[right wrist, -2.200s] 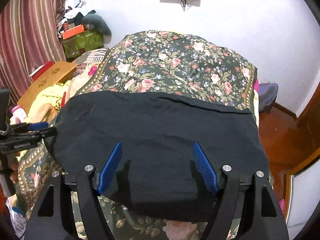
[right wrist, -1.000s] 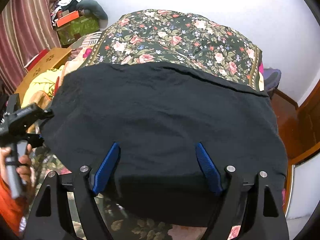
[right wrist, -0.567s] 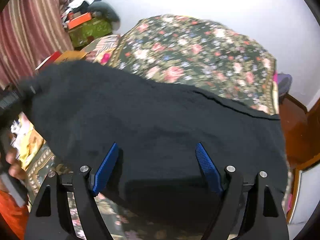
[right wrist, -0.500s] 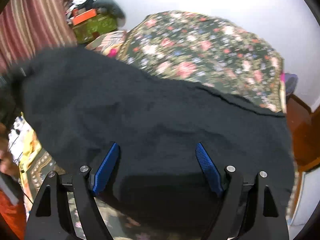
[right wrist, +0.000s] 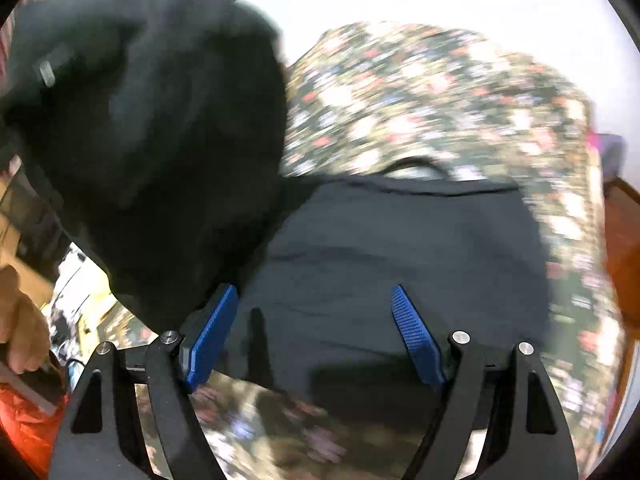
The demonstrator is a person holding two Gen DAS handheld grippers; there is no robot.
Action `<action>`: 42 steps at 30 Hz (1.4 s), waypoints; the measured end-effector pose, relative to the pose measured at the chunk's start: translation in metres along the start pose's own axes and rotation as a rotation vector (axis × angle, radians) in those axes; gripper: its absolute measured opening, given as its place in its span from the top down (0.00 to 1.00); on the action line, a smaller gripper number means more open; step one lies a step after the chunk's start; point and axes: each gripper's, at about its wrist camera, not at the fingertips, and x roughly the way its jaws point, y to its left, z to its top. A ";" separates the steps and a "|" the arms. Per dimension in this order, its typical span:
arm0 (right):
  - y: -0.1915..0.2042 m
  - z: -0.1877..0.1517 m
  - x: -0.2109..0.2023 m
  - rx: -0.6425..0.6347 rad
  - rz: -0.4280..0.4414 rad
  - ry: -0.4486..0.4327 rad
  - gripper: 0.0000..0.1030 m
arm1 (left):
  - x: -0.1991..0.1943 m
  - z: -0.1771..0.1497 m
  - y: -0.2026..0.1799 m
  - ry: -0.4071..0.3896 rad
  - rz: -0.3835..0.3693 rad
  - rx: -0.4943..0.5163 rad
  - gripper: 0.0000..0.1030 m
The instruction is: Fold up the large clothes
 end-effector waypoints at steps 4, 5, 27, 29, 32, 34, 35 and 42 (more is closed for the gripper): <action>-0.044 -0.020 -0.045 0.060 -0.109 -0.069 0.26 | 0.012 -0.007 -0.039 0.048 -0.051 0.062 0.81; -0.053 -0.022 -0.051 0.072 -0.133 -0.078 0.26 | 0.016 -0.011 -0.050 0.067 -0.068 0.081 0.81; -0.100 -0.059 -0.102 0.205 -0.143 -0.116 0.26 | 0.060 -0.068 -0.112 0.463 -0.339 0.171 0.50; -0.093 -0.049 -0.105 0.191 -0.127 -0.138 0.26 | 0.048 -0.062 -0.109 0.439 -0.348 0.175 0.49; -0.080 -0.035 -0.104 0.168 -0.085 -0.167 0.26 | 0.037 -0.054 -0.100 0.397 -0.330 0.175 0.49; -0.072 -0.025 -0.102 0.154 -0.052 -0.182 0.26 | 0.027 -0.048 -0.090 0.355 -0.307 0.167 0.49; -0.069 -0.022 -0.100 0.151 -0.040 -0.185 0.26 | 0.023 -0.045 -0.084 0.335 -0.295 0.158 0.49; -0.061 -0.007 -0.068 0.174 0.004 -0.155 0.26 | 0.032 -0.042 -0.035 0.320 -0.162 0.079 0.49</action>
